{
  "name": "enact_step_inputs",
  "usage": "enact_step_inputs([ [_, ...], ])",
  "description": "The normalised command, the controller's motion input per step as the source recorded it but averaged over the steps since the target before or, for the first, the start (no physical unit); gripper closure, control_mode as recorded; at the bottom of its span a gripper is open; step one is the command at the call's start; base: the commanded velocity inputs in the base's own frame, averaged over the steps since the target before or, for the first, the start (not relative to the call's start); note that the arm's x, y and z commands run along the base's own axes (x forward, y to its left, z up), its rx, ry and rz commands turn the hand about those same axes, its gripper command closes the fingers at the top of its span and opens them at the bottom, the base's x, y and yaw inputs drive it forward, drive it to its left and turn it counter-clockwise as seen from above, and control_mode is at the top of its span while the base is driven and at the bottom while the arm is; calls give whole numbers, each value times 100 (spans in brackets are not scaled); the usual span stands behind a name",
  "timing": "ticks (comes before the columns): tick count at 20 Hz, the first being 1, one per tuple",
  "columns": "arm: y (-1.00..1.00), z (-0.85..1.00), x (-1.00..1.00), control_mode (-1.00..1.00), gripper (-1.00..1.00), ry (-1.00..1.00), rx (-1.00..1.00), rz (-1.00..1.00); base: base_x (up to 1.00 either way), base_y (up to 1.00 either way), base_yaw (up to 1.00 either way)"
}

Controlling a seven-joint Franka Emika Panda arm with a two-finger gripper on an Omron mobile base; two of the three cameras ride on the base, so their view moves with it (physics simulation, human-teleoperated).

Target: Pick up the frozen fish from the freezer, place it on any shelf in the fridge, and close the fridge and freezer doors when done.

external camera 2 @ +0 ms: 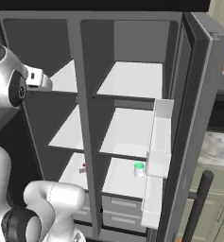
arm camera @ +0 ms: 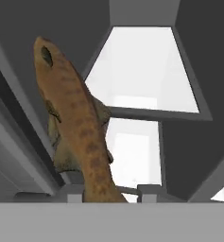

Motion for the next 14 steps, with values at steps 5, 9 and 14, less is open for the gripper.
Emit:
enact_step_inputs([
  [5,-45,-57,-100,-100,100,22,-1,-12,0,0,0],
  [9,-98,-10,-100,-100,100,-9,0,-24,0,0,0],
  [14,-100,1,-100,-100,100,-21,0,-15,0,0,0],
])
